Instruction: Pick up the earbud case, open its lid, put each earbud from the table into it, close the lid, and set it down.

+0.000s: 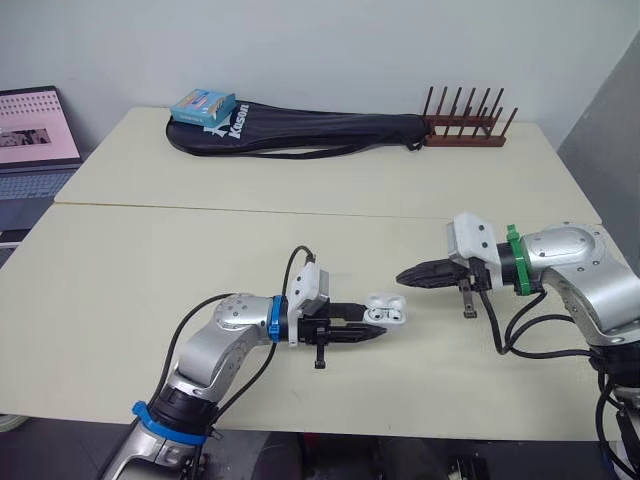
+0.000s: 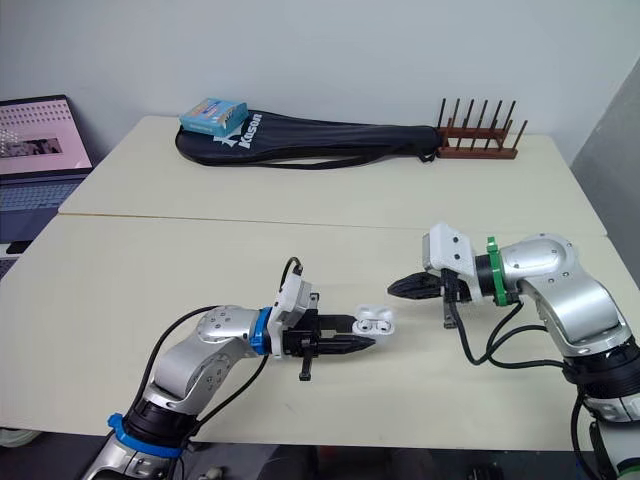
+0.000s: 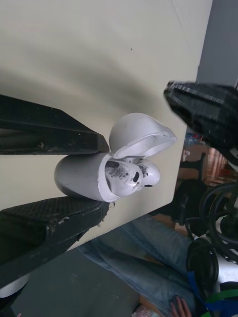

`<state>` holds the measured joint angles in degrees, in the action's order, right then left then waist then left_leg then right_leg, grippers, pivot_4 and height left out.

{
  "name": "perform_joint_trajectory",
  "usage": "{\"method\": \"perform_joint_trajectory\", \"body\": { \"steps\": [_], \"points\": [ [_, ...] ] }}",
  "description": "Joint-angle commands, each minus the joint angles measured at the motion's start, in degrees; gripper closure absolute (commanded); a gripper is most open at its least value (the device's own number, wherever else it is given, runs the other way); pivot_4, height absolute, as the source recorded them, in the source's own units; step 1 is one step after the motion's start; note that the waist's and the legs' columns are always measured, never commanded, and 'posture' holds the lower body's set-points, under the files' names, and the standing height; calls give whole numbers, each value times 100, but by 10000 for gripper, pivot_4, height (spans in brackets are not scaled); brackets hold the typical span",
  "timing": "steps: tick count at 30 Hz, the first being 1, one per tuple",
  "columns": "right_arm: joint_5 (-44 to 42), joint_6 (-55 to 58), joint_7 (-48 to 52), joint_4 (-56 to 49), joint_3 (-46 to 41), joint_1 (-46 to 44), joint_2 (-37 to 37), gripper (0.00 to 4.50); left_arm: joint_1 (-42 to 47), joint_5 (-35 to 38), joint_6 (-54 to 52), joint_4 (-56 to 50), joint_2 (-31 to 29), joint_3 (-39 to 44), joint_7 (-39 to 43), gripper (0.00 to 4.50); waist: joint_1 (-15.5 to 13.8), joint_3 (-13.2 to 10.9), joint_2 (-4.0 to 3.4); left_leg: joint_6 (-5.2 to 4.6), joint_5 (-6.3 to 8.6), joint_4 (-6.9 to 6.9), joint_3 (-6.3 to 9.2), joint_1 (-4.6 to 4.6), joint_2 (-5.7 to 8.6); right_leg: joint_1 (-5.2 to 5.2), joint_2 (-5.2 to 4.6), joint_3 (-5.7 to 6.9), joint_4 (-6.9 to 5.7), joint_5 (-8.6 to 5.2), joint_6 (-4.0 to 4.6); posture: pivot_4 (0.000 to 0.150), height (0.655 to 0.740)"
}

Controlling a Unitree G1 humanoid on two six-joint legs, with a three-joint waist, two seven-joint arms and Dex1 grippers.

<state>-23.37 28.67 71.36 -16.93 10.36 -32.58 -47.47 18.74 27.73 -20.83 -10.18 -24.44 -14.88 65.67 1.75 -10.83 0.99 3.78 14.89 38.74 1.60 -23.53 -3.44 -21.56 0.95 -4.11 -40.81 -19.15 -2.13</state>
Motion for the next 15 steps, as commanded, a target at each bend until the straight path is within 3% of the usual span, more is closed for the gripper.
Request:
{"method": "perform_joint_trajectory", "body": {
  "steps": [1, 15],
  "points": [
    [-326, 269, 85, -414, -137, -22, -47, 45000, 45, -35, 91, -57, 35, -1, -12, 37324, 0, 0, 0, 0, 0, 0, 0, 0, 0, 0, 0, 0, 0, 0, 0, 1500, 7026],
    [-756, 700, -132, -932, -293, 535, -91, 45000, 115, -149, 183, 72, 193, 48, -139, 37324, 7, 0, 1, 0, 0, 1, 1, -2, 0, -1, 1, 0, 0, 0, 0, 1500, 7026]
  ]
}}
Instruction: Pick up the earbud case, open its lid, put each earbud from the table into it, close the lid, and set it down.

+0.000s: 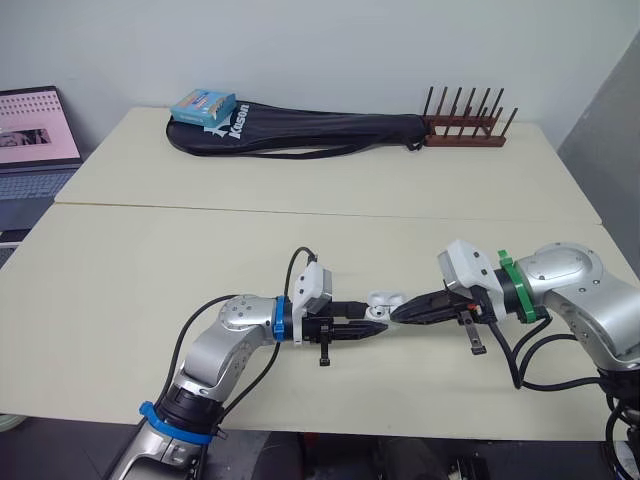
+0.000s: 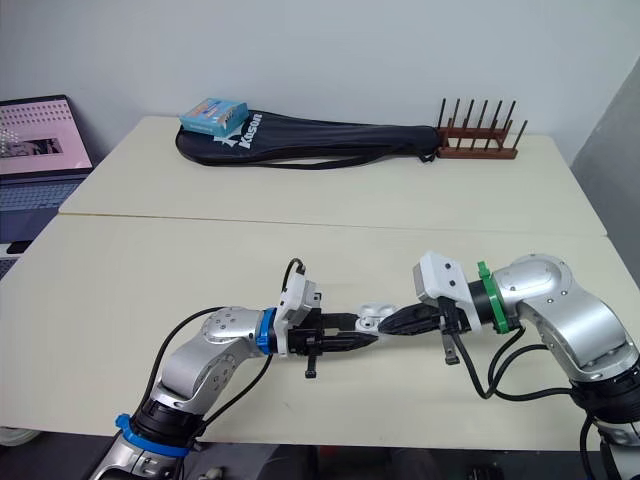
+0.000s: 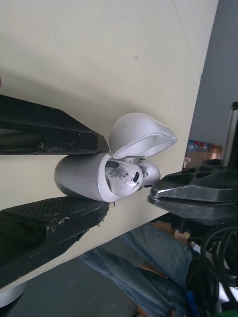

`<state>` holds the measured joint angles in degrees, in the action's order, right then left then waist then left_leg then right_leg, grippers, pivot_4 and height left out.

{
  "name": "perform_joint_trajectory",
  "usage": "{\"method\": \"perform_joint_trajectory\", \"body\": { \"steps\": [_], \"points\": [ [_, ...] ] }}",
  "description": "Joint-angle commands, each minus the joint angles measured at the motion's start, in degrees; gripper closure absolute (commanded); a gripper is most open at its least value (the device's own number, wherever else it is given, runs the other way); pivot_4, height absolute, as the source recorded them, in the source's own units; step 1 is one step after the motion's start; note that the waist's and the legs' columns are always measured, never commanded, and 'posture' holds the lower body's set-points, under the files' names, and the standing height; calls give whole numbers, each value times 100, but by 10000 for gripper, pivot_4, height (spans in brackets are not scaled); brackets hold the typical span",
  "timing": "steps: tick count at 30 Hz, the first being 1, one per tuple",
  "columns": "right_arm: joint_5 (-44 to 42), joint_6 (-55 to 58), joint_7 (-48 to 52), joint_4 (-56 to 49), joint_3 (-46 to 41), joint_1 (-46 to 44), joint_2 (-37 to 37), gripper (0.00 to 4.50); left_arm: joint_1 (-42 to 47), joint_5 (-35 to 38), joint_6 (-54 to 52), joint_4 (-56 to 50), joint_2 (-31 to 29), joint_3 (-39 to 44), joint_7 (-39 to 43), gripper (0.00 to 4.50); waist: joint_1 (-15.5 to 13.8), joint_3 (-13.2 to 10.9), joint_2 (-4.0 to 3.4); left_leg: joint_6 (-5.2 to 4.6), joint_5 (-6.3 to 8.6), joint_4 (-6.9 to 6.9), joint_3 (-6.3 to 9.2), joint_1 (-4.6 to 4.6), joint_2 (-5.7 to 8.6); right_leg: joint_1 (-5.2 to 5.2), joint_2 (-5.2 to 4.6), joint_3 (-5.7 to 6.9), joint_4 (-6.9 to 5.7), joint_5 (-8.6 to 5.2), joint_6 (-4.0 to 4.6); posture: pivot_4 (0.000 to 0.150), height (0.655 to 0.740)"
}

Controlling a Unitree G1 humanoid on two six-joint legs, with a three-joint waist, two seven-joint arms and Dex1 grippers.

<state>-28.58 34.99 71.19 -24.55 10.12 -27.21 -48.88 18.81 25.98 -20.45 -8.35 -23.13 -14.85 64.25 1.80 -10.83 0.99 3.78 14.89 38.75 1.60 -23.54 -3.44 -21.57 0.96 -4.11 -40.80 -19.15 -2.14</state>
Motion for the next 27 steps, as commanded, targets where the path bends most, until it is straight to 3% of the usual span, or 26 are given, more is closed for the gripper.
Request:
{"method": "perform_joint_trajectory", "body": {
  "steps": [1, 5, 14, 27],
  "points": [
    [-515, 249, -148, -239, -445, -30, 73, 45000, 94, 12, 161, -114, 61, 43, 5, 37324, -1, 0, 0, 0, 0, 0, 0, 0, 0, 0, 0, 0, -1, 0, 0, 1500, 7026],
    [-1200, 797, -382, -230, -887, -216, 139, 45000, 54, -24, 212, -109, 62, 29, 13, 37324, -2, 0, 1, 0, 0, 0, 0, -2, 0, 1, 0, 1, 1, 0, 0, 1500, 7026],
    [367, -267, -675, 462, 8, -534, 271, 45000, 55, -104, 316, -161, 68, -80, 103, 37324, -5, 0, 1, 0, 0, 0, -3, -16, 2, -16, -1, -1, 1, 0, 0, 1500, 7026],
    [-67, -46, 27, 179, -24, -287, 14, 45000, 88, -156, 358, -25, 113, -2, 41, 37324, -8, 0, 1, 0, -1, 4, 2, -29, 1, -29, 0, 2, -7, 0, 1, 1500, 7026]
  ]
}}
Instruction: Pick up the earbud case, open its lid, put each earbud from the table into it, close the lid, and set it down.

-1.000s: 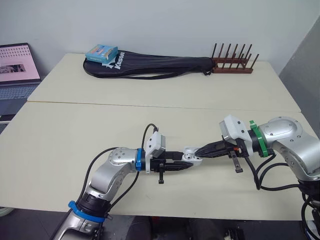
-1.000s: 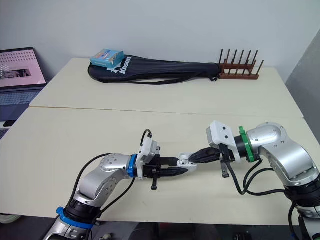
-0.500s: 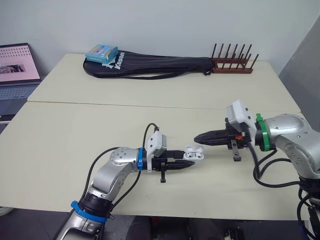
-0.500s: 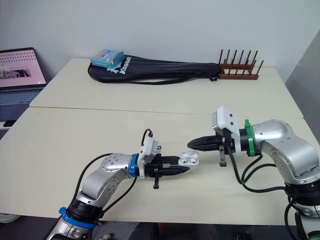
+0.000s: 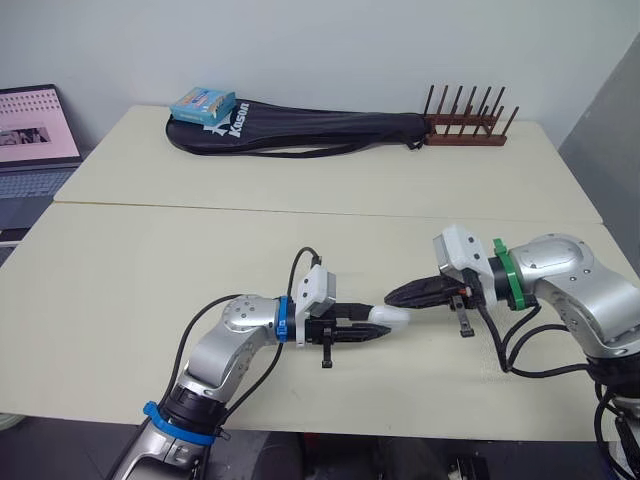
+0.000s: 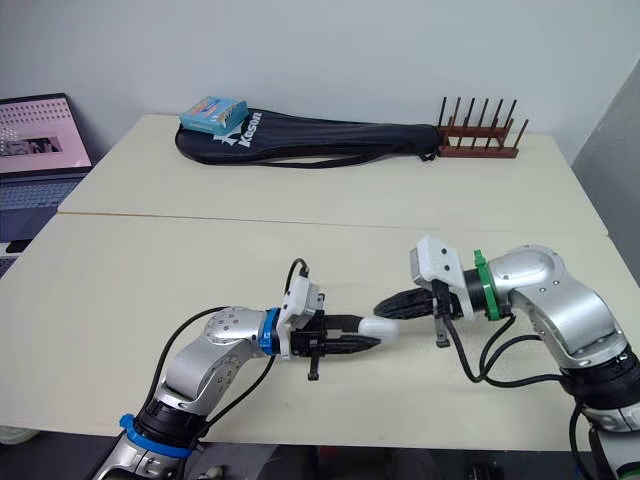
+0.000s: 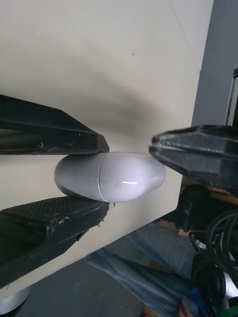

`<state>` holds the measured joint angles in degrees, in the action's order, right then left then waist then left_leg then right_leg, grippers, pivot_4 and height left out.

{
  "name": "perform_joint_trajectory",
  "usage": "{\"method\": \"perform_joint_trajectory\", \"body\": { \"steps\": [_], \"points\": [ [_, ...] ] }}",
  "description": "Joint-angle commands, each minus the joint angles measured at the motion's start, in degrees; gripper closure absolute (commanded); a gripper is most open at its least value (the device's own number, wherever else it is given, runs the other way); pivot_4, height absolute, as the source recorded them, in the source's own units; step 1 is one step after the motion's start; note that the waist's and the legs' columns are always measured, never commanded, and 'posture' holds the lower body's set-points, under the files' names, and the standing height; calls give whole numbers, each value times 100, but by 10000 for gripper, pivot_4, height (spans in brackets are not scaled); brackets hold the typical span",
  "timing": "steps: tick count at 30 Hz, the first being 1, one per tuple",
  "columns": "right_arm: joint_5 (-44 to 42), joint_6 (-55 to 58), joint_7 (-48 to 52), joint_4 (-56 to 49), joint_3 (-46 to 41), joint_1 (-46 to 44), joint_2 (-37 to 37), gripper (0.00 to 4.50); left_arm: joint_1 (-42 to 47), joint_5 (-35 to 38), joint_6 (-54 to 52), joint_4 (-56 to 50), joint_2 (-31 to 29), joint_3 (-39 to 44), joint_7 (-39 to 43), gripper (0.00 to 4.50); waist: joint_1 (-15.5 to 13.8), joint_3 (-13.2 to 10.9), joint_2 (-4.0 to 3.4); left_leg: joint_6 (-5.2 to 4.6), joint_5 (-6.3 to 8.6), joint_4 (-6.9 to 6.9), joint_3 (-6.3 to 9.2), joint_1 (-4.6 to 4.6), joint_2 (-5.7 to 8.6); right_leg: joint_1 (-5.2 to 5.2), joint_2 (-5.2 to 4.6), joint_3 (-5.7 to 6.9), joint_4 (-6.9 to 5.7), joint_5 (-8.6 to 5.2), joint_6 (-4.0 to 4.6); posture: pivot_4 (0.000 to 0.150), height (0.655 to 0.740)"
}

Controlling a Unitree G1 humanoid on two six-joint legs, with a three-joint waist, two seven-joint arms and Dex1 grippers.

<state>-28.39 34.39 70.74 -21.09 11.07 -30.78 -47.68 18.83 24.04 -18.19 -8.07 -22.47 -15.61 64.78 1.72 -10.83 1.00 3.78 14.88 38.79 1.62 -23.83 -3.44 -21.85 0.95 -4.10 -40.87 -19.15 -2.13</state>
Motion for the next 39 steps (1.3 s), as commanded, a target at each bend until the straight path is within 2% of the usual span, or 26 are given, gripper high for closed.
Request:
{"method": "perform_joint_trajectory", "body": {
  "steps": [1, 5, 10, 15, 22, 27, 31, 34, 37, 39],
  "points": [
    [-56, 16, 52, -164, -111, 101, -111, 45000, 88, 54, 115, -52, 57, 83, -21, 37324, 0, 0, 0, 0, 0, 0, -1, 0, 0, 0, 0, 0, 0, 0, 0, 1500, 7026],
    [-22, 24, -66, -172, -184, 162, -105, 45000, 124, 180, -85, -26, 94, 151, -97, 37324, 1, 0, 0, 0, 0, 0, 0, 0, 0, -1, 0, 0, 0, 0, 0, 1500, 7026],
    [-54, 57, -557, -265, -629, 373, -68, 45000, 339, 643, -1384, 182, 190, 363, -589, 37324, -2, 0, 0, 0, 0, 2, 0, -1, 1, 0, 0, 0, 0, 0, 0, 1500, 7026],
    [346, -256, -1340, -384, -1028, 944, 50, 45000, 834, 678, -2443, 891, 269, 352, -855, 37324, -2, 0, 1, 0, 0, 3, 4, -1, 3, 2, 1, 2, -2, 0, -1, 1500, 7026],
    [723, -539, -1377, -753, -1001, 1639, -279, 45000, 1512, 557, -3257, 2121, 460, 412, -931, 37324, -7, 0, 1, 1, -1, 3, 3, -4, 5, -1, -1, 2, -3, -1, -2, 1500, 7026],
    [691, -492, -1351, -879, -1036, 1788, -341, 45000, 1568, 192, -3259, 2430, 169, 212, -817, 21174, 10, 1, 0, 2, -2, 3, 4, 6, 4, 6, 1, 2, -9, -1, -2, 1500, 7026],
    [661, -470, -1257, -879, -1029, 1777, -433, 45000, 1214, 34, -3006, 1905, -478, 232, -677, 9645, 44, 2, -1, 2, -2, 3, 2, 23, -1, 17, 4, -1, -10, 0, -1, 1500, 7026],
    [656, -566, -1139, -819, -1032, 1709, -527, 36093, 789, 33, -2752, 1230, -1065, 337, -586, 595, 137, 2, -1, 2, -1, -9, -4, 58, -13, 42, 11, -8, -11, -1, -2, 1500, 7026],
    [648, -692, -885, -660, -1051, 1488, -691, 24519, 112, -79, -2080, 402, -1844, 672, -499, 0, 204, 2, -1, 2, -1, -35, -17, 91, -16, 56, 14, -21, -10, -6, -9, 1500, 7026],
    [662, -829, -683, -491, -1066, 1344, -809, 16812, -181, -76, -1656, 107, -2140, 963, -449, 0, 204, 2, -1, 4, -3, -54, -25, 98, -17, 51, 13, -31, -9, -6, -8, 1500, 7026]
  ]
}}
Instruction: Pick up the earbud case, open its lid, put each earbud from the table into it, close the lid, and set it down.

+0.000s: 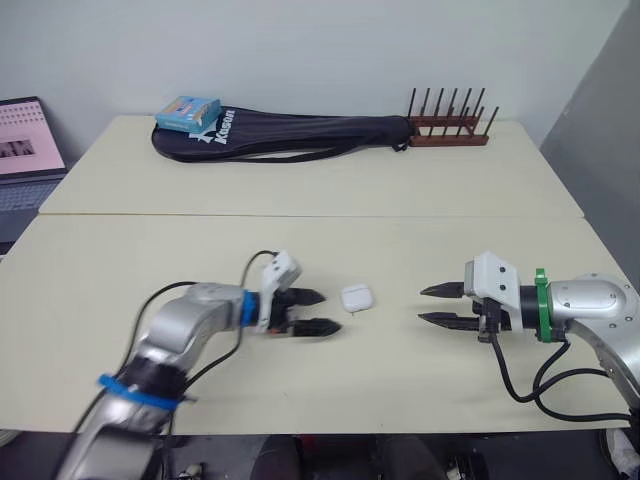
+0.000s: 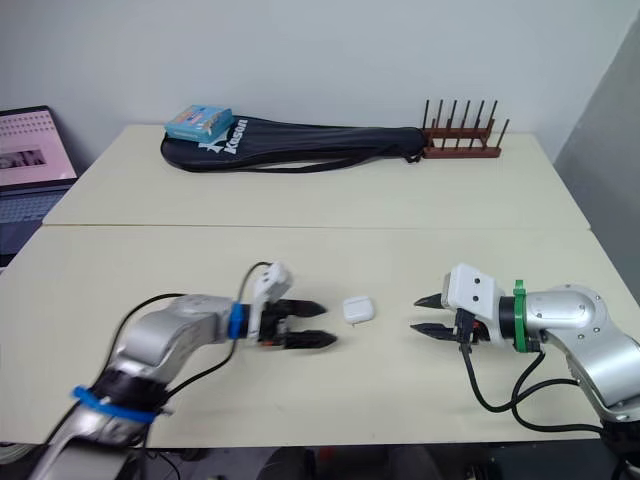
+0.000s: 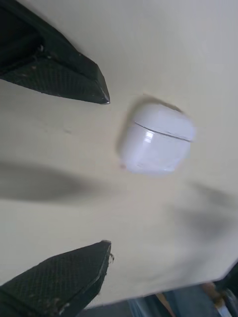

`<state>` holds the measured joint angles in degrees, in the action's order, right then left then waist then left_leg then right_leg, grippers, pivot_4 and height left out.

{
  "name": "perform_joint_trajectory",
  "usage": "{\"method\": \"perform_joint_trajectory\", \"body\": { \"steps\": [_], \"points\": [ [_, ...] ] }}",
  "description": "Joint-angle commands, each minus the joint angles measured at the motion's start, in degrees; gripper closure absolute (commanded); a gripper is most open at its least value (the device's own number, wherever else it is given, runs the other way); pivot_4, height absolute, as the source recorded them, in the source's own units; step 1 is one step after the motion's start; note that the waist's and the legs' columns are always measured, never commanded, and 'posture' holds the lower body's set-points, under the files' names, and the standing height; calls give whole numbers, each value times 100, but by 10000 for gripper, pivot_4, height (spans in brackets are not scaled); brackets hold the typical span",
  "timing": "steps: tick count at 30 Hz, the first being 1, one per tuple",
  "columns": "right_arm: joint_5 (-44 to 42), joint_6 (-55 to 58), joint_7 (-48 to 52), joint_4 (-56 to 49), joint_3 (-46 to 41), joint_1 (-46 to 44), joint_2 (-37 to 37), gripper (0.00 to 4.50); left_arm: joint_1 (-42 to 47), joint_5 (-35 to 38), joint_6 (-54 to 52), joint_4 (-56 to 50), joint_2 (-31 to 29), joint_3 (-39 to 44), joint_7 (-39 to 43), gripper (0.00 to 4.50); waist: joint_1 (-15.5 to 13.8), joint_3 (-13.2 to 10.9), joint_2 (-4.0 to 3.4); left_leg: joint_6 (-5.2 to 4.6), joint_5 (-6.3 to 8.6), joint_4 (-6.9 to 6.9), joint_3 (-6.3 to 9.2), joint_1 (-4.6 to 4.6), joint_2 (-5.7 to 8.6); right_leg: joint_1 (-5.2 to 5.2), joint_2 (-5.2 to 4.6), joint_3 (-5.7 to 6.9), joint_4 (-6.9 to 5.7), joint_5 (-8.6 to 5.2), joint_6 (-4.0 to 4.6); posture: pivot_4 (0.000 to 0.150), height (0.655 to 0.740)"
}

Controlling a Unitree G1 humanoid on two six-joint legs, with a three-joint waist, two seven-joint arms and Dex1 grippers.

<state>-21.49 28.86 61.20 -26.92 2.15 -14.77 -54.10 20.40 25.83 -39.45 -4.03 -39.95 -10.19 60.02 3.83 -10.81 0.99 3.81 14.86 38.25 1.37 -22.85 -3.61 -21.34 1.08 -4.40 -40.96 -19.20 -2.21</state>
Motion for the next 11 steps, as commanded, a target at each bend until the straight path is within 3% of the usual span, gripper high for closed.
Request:
{"method": "perform_joint_trajectory", "body": {
  "steps": [1, 4, 5, 7, 11],
  "points": [
    [4, -392, 400, 202, -174, -337, -242, 13546, -459, -157, 647, -419, -499, 636, 110, 0, -24, -1, 0, 4, -3, -6, 2, 0, 1, -2, -1, 4, 1, -1, 1, 1500, 7026],
    [45, -782, 834, 505, -174, -510, -444, 2344, -797, -127, 1192, -807, -812, 1213, 192, 0, -84, -8, 11, 5, -4, -8, 2, -8, 4, -8, -9, 13, 5, -9, 18, 1500, 7026],
    [44, -910, 936, 603, -178, -562, -466, 412, -926, -318, 1425, -895, -917, 1323, 88, 0, -110, -10, 13, 5, -3, -9, 2, -11, 6, -9, -13, 15, 7, -11, 27, 1500, 7026],
    [37, -1103, 1122, 775, -169, -654, -494, 412, -1193, -602, 1896, -1034, -1046, 1529, -48, 0, -162, -10, 14, 5, -3, -15, 2, -16, 9, -9, -18, 18, 19, -12, 31, 1500, 7026],
    [98, -1312, 1360, 1102, -92, -886, -461, 412, -1303, -331, 2084, -1101, -972, 1939, -44, 0, -206, -10, 14, 4, -2, -19, 3, -22, 8, -10, -25, 21, 26, -17, 31, 1500, 7026]
  ]
}}
